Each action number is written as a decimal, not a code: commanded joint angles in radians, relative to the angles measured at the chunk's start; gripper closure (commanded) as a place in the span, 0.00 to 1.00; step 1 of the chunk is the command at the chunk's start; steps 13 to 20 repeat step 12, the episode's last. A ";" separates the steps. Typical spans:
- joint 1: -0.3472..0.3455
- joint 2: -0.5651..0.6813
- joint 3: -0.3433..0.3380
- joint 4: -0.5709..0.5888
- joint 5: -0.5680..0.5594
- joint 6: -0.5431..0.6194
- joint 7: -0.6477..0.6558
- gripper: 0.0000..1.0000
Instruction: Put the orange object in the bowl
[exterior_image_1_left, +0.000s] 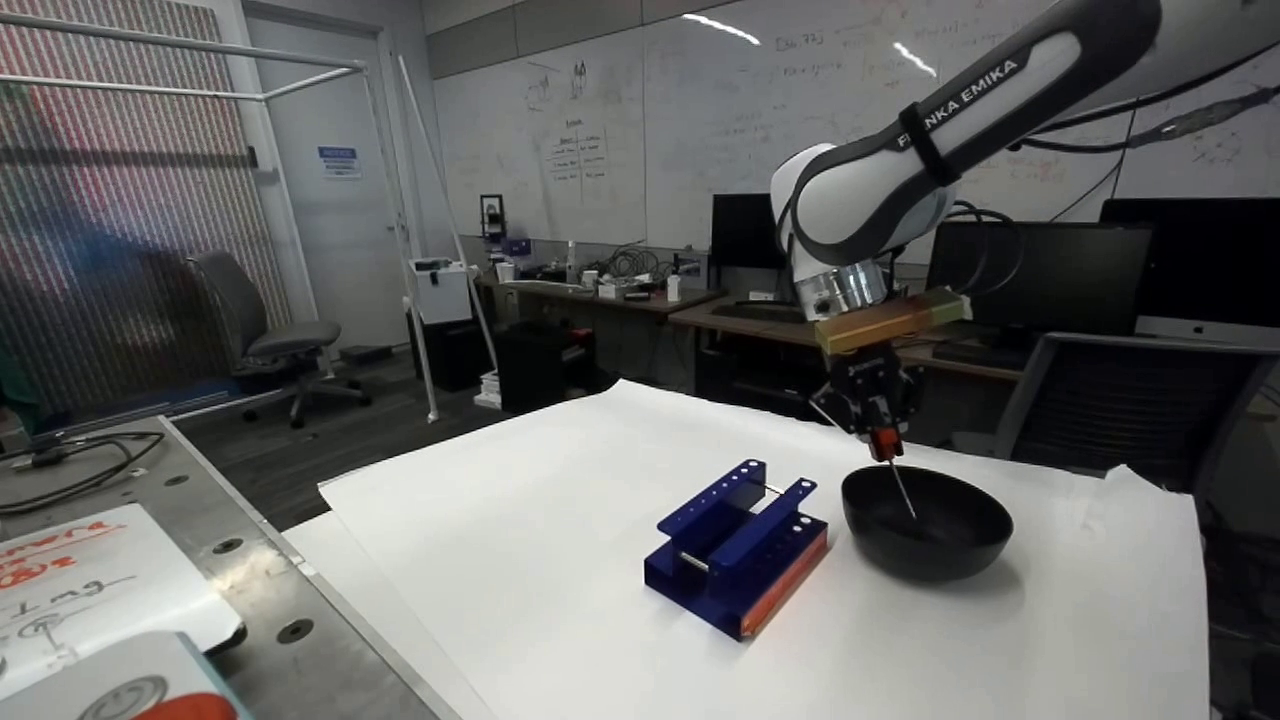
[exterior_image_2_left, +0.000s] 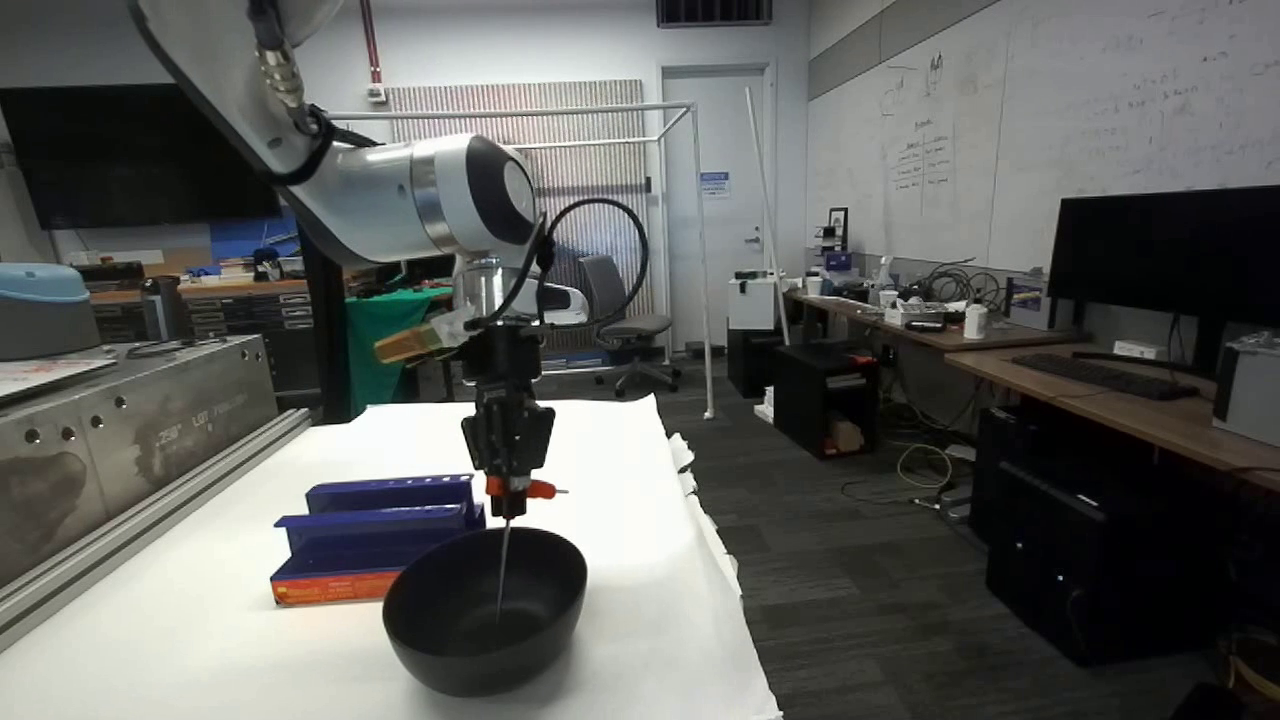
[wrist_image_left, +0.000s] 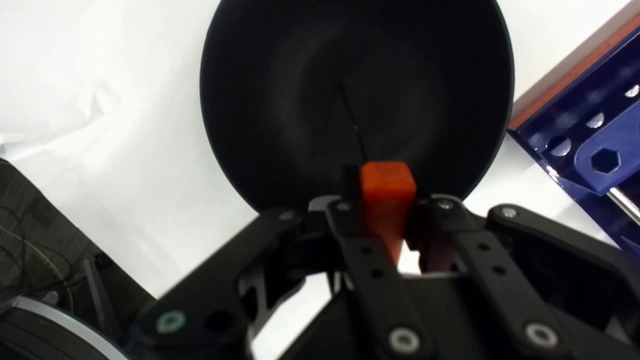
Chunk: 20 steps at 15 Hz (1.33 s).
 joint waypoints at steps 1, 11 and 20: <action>-0.010 0.016 -0.007 0.042 0.062 -0.061 -0.072 0.54; -0.068 -0.140 0.025 -0.034 0.420 -0.080 -0.401 0.00; -0.066 -0.170 0.029 -0.052 0.463 -0.068 -0.418 0.00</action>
